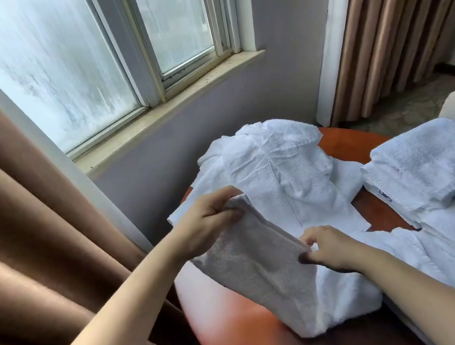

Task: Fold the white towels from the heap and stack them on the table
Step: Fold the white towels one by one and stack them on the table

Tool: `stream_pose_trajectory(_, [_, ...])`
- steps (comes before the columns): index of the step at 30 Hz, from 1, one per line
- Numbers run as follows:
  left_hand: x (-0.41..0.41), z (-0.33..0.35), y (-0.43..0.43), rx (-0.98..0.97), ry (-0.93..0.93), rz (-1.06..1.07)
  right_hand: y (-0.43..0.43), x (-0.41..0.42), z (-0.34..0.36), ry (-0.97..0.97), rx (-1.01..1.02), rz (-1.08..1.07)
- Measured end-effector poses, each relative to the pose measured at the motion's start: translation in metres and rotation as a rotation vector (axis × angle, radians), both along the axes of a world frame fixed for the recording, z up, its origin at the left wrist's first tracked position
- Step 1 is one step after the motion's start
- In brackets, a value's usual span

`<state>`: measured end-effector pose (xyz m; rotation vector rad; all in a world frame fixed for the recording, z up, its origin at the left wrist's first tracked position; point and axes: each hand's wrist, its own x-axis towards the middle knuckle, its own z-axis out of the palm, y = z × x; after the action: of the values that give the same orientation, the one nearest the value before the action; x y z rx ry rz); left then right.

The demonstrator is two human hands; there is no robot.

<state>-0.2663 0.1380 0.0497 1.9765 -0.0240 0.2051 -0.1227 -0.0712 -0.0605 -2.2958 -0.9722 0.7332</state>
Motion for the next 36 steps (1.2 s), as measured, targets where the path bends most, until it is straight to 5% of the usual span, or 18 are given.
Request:
stream_pose_trajectory(13, [0.0,0.015,-0.007,-0.318,0.331,-0.254,0.022,-0.004,0.006,-0.003,0.13,0.271])
stream_pose_trajectory(19, [0.0,0.01,0.01,-0.406,0.036,0.006,0.009,0.0,0.005,0.001,0.154,0.149])
stream_pose_trajectory(25, [0.001,0.005,0.016,-0.363,-0.113,0.067,0.006,0.001,-0.027,-0.179,-0.069,0.266])
stream_pose_trajectory(31, [-0.003,-0.013,0.04,-0.159,-0.214,0.345,-0.018,0.027,-0.027,-0.311,0.17,-0.043])
stream_pose_trajectory(36, [-0.002,-0.028,0.058,-0.048,-0.303,0.602,-0.014,0.029,-0.016,-0.396,0.252,0.029])
